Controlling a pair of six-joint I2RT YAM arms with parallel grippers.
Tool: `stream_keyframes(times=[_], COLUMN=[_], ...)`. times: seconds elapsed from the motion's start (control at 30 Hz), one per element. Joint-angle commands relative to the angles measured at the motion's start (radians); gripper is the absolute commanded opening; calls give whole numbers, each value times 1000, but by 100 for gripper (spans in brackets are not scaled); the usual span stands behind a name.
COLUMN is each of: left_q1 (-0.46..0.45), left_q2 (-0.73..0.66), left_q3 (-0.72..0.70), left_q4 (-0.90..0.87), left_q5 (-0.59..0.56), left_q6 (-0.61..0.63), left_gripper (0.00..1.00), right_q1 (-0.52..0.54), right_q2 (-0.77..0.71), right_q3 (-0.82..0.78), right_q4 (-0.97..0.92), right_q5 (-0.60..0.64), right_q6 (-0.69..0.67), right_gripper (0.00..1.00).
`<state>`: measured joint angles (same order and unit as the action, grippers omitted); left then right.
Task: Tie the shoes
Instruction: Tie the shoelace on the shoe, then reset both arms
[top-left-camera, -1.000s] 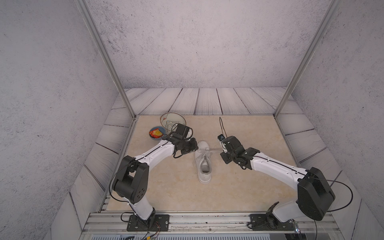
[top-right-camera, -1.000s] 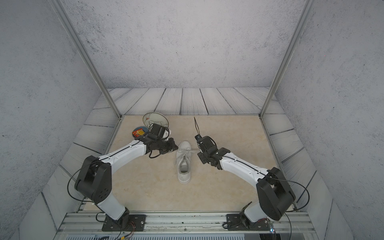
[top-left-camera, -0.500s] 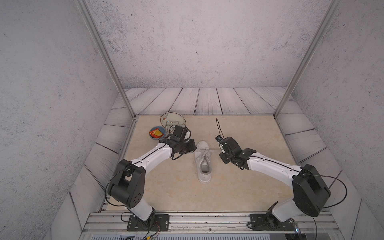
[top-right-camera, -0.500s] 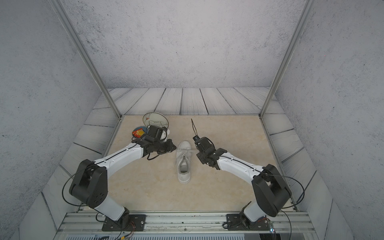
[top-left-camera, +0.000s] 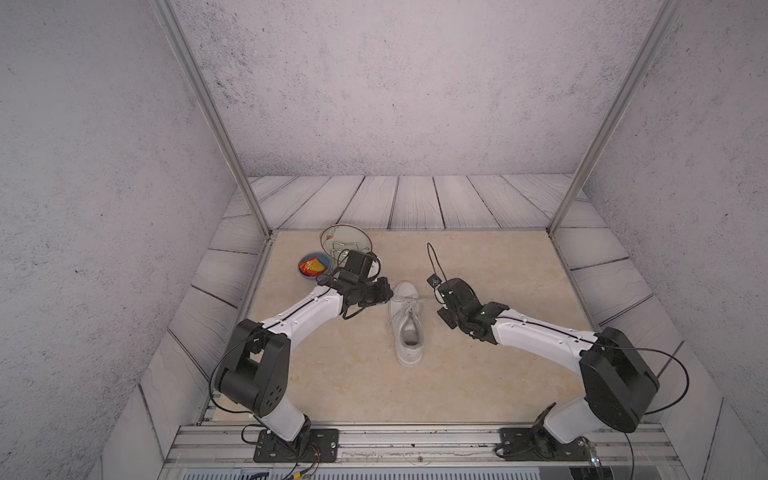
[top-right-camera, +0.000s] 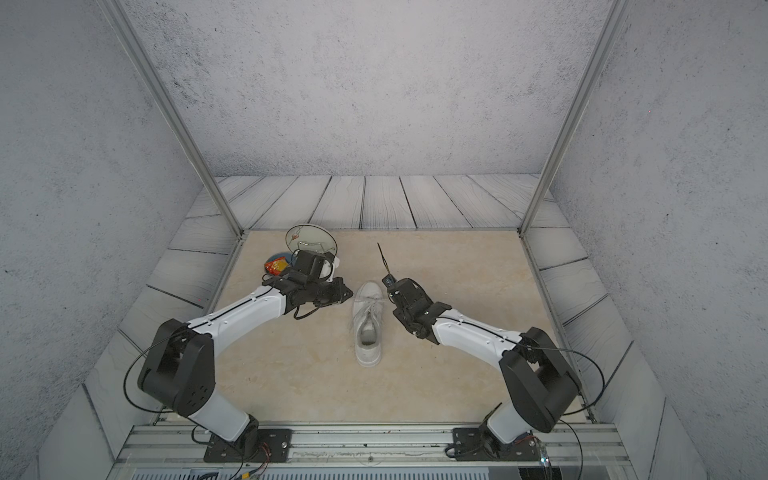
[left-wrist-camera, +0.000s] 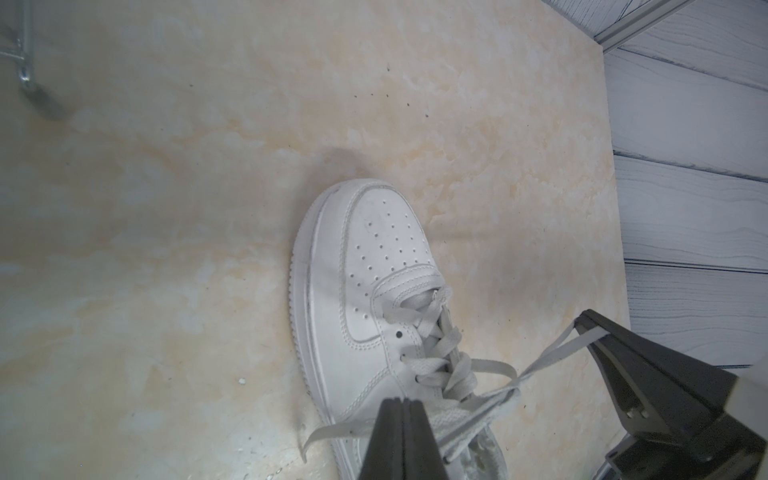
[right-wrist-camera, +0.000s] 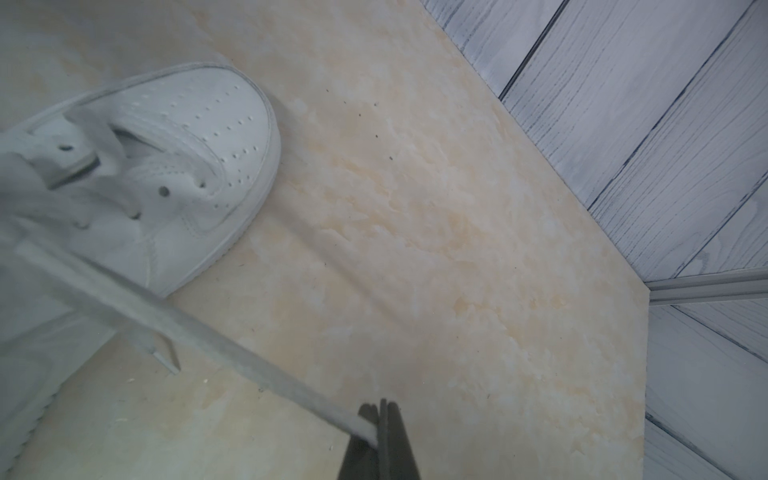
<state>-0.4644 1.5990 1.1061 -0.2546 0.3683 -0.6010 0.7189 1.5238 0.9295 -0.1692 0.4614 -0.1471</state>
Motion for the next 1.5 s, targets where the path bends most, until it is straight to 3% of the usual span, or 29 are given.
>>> stream_keyframes(times=[0.0,0.27,0.47,0.53,0.77,0.97,1.1,1.2,1.23,1.33,1.47], left_q1=[53,62,77,82,119,169,211,233,238,246,250], left_q2=[-44,-84,-81,-80,-134,-252,-367,-479,-516,-620,-720], left_q3=[-16,-28,-32,-32,-41,-83,-138,-206,-231,-323,-496], left_q4=[-43,-66,-64,-64,-83,-87,-40,42,73,158,327], left_q5=[-94,-111,-63,-51,-49,-88,-156,-253,-301,-501,-780], left_q6=[30,47,46,44,62,76,84,101,120,149,167], left_gripper=[0,0,0,4,45,63,72,96,99,99,99], right_q1=[-33,-34,-42,-55,-124,-208,-258,-293,-302,-333,-399], right_q2=[-17,-119,-104,-107,-197,-342,-436,-513,-534,-596,-635], right_q3=[-31,-45,-32,-27,-30,-45,-21,-20,-28,-87,-238], right_q4=[-96,-86,-106,-118,-165,-142,-128,-67,-39,75,276], right_q5=[85,-281,-303,-317,-508,-594,-513,-374,-307,-104,78], right_q6=[4,75,96,104,113,191,250,292,299,306,289], right_gripper=[0,0,4,11,55,82,91,99,100,100,99])
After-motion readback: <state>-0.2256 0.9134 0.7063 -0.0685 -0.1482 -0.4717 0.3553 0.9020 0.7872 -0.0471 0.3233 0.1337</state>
